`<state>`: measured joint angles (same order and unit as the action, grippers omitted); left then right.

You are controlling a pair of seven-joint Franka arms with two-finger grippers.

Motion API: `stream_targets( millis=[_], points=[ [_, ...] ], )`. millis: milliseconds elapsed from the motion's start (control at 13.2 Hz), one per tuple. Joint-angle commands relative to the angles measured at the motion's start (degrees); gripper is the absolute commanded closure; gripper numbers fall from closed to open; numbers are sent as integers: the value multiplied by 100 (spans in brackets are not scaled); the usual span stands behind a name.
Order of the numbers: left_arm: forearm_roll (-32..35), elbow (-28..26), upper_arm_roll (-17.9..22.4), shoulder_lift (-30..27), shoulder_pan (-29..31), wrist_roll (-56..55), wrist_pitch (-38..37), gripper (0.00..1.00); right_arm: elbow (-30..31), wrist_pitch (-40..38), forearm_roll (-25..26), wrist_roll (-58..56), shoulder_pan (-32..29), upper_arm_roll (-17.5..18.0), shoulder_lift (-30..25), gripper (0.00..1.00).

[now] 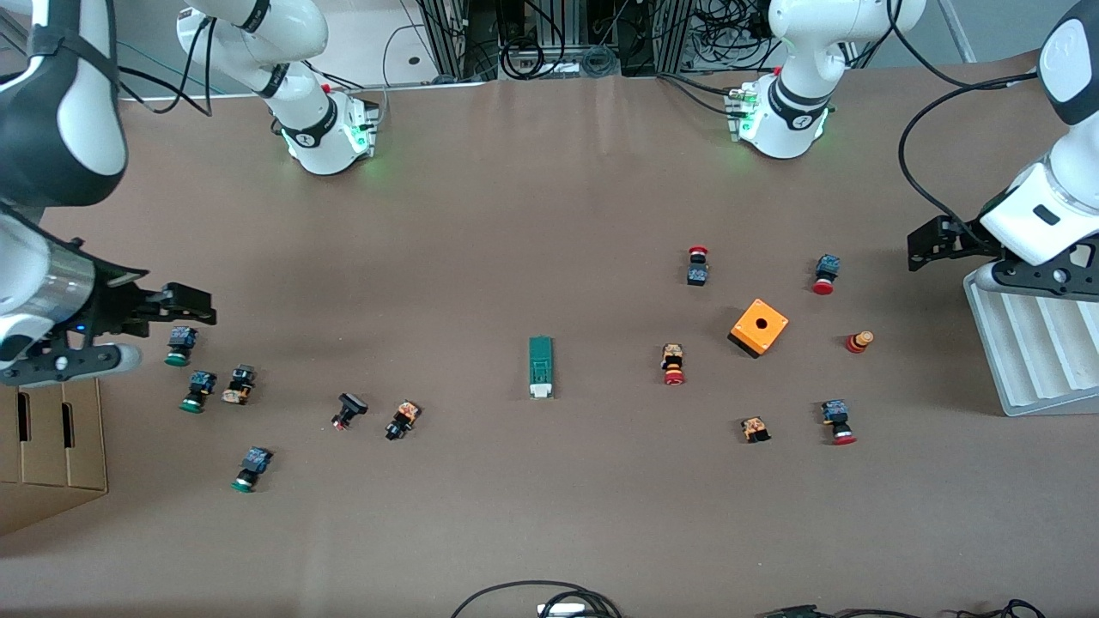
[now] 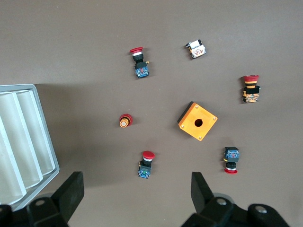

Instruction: Close load switch with both arms

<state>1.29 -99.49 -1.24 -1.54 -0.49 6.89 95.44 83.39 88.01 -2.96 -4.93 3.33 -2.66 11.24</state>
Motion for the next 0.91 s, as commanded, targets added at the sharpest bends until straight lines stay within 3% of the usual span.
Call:
stream_targets(
  millis=[0, 152, 530, 833],
  points=[
    [73, 70, 37, 31, -22, 5, 1, 0, -24, 32, -65, 36, -34, -111, -69, 0],
    [73, 70, 28, 31, -31, -12, 1, 0, -24, 172, -73, 36, -43, -295, -95, 0],
    [73, 79, 28, 31, -31, -12, 1, 0, -24, 234, 295, 36, -25, -314, -121, 0],
    [73, 79, 28, 22, -39, -3, 1, 0, -24, 226, 278, 18, -43, -314, -122, 0]
  ],
)
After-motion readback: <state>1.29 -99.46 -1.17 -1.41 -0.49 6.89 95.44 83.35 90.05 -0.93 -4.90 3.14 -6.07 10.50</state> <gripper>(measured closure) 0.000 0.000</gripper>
